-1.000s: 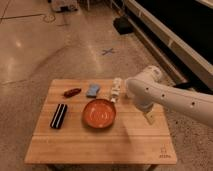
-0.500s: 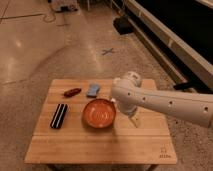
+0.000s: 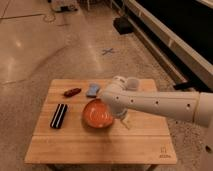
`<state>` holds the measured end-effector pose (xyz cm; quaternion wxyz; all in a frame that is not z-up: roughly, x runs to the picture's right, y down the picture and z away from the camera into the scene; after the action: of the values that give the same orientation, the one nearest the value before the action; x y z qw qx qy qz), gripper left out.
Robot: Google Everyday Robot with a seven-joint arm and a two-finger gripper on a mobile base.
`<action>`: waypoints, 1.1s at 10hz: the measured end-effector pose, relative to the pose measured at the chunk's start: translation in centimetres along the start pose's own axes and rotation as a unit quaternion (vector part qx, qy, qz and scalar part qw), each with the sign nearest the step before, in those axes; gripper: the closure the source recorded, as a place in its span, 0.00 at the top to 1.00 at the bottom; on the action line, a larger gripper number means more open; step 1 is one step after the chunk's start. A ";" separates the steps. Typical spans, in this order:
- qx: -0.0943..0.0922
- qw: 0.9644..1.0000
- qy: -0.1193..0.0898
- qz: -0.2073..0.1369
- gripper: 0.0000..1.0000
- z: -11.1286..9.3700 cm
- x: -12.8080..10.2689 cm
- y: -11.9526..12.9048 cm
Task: Drag the ceramic bowl in a circle
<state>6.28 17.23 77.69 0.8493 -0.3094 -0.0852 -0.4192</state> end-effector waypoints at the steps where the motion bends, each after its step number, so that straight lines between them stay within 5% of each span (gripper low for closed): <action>1: 0.002 1.000 -0.002 -0.009 0.80 0.5 -0.5 -0.3; 8: -0.001 0.997 -0.009 -0.078 0.80 1.0 -3.3 -1.7; 11: 0.002 0.992 -0.012 -0.123 0.80 0.8 -5.0 -3.5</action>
<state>0.53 19.45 77.89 0.7911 -0.2997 -0.1340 -0.5162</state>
